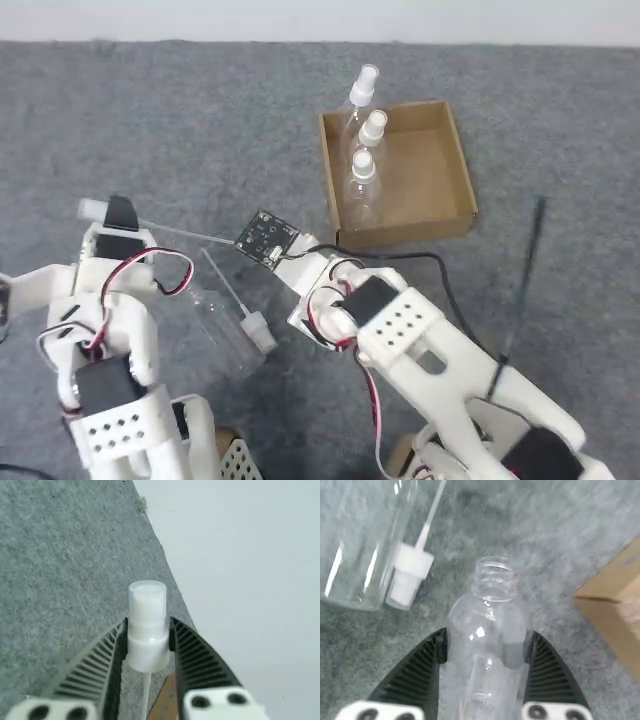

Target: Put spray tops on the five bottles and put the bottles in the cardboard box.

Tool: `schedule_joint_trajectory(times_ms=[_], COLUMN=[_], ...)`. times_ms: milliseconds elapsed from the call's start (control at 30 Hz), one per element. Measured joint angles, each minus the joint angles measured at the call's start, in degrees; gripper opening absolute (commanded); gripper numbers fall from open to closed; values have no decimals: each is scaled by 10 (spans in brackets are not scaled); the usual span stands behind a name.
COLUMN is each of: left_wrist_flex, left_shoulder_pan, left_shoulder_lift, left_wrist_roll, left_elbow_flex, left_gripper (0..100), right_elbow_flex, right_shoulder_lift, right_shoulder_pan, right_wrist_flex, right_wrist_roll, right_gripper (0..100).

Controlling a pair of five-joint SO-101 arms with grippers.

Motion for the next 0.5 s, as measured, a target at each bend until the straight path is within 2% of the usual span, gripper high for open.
schedule_joint_trajectory(times_ms=[167, 500], left_wrist_flex=[0, 0], left_shoulder_pan=[2, 1], left_shoulder_lift=[0, 0], left_wrist_roll=[0, -9], left_elbow_flex=[0, 0], left_gripper=[13, 13], right_elbow_flex=[35, 39], right_shoulder_lift=[-64, -73], right_shoulder_pan=[0, 1], right_wrist_flex=[-1, -1], right_wrist_roll=[0, 20], right_gripper=[99, 96])
